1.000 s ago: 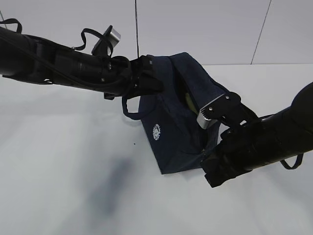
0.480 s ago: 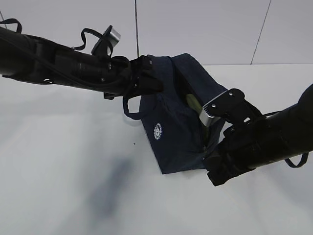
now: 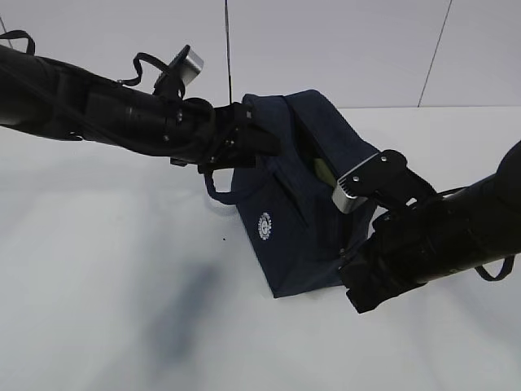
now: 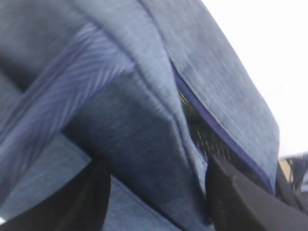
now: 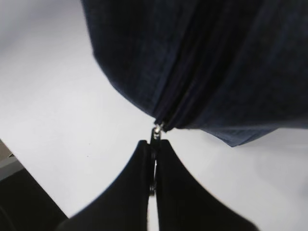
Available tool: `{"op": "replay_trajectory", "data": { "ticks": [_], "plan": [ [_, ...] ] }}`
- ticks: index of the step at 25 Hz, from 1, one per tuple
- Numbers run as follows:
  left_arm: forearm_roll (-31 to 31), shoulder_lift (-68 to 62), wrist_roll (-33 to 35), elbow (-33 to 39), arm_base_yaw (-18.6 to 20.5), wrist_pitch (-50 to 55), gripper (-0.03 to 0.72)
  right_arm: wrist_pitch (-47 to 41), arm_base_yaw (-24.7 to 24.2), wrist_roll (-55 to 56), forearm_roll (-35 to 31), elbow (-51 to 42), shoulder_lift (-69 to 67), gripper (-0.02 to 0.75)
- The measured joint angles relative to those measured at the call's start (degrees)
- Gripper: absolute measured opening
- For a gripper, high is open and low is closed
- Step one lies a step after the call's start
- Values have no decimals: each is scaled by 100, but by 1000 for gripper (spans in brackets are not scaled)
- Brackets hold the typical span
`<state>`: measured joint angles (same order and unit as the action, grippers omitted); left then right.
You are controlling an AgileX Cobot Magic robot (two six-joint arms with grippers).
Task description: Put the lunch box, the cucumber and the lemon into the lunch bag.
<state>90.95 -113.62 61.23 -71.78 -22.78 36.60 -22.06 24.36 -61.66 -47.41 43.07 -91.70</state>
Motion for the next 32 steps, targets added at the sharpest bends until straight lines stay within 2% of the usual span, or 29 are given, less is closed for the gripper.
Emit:
{"op": "replay_trajectory", "data": {
  "ticks": [2, 4, 10, 16, 24, 32],
  "plan": [
    [-23, 0, 134, 0, 0, 114, 423, -13, 0, 0, 0, 0, 0, 11],
    [-36, 0, 241, 0, 0, 242, 444, -27, 0, 0, 3, 0, 0, 11],
    [-227, 0, 446, 0, 0, 564, 456, -45, 0, 0, 3, 0, 0, 11],
    [-426, 207, 807, 0, 0, 388, 457, -60, 0, 0, 3, 0, 0, 11],
    [-1066, 675, 855, 27, 0, 367, 457, -73, 0, 8, 3, 0, 0, 11],
    [-1308, 1590, 1057, 910, 0, -374, 457, -101, 0, 8, -73, 0, 0, 11]
  ]
}}
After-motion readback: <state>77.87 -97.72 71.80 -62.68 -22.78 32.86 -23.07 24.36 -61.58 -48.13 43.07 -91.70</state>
